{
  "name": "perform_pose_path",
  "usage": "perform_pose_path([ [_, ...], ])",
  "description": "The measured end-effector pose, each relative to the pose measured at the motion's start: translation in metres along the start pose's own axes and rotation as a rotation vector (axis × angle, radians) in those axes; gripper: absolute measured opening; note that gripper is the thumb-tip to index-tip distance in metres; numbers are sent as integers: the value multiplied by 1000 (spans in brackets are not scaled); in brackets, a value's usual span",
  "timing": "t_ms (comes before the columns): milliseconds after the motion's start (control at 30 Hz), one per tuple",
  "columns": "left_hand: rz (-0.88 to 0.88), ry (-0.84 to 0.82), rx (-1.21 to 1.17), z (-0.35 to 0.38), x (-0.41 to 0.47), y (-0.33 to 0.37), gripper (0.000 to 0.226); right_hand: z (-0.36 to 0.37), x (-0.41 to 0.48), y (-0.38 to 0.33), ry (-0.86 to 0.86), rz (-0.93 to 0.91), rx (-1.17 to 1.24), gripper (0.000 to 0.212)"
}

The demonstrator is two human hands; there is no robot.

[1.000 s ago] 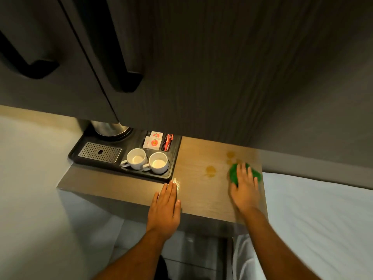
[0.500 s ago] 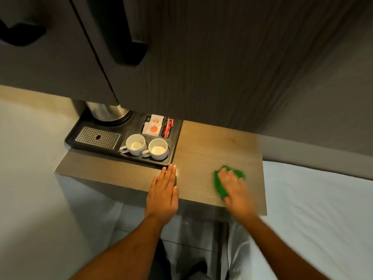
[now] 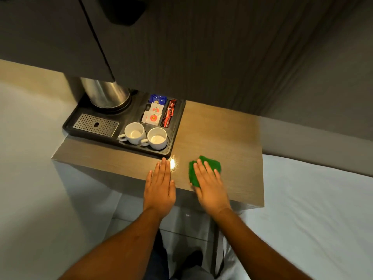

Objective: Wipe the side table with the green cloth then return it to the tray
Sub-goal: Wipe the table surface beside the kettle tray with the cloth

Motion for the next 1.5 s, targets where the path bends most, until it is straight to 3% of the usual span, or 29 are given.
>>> perform_pose_path([
  [167, 10, -48, 21, -3, 3, -1, 71, -49, -1, 93, 111, 258, 67, 66],
  [267, 19, -69, 3, -8, 2, 2, 73, -90, 53, 146, 162, 460, 77, 61],
  [367, -1, -95, -4, -7, 3, 1, 72, -112, 126, 161, 95, 558, 90, 64],
  [433, 0, -93, 2, -6, 4, 1, 72, -111, 162, 139, 58, 475, 75, 65],
  [533, 1, -81, 12, -5, 3, 2, 72, -82, 169, 56, 17, 181, 63, 66],
  [667, -13, -53, 22, -3, 0, 3, 74, -20, 91, -22, -34, -75, 86, 75],
  [800, -3, -40, 58, -3, 1, 5, 75, 19, -6, -18, -70, -225, 37, 74],
  [867, -7, -51, 44, -3, 2, 4, 75, 17, -20, 4, -81, -214, 54, 76],
  [1000, 4, -81, 48, -2, 4, 1, 74, -26, 25, 64, -34, 40, 106, 63],
  [1133, 1, -104, 39, -4, 4, 2, 75, -54, 84, 64, -98, 190, 392, 59],
  [1267, 1, -121, 16, -6, 5, 3, 76, -50, 88, 38, 76, 233, 116, 55],
  [1367, -2, -112, 8, -7, 4, 3, 76, -47, 89, 15, 127, 301, 58, 57],
  [1500, 0, -112, 29, -6, 4, 4, 77, -32, 88, -34, 57, 119, 21, 58],
])
Point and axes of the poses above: each hand's wrist, its own x-axis towards the middle knuckle, its own z-axis out of the palm, y = z × x, the point moved 4 cm from there along x, towards the middle knuckle, and after that the axes turned 3 degrees about x, right-handed, at the moved point
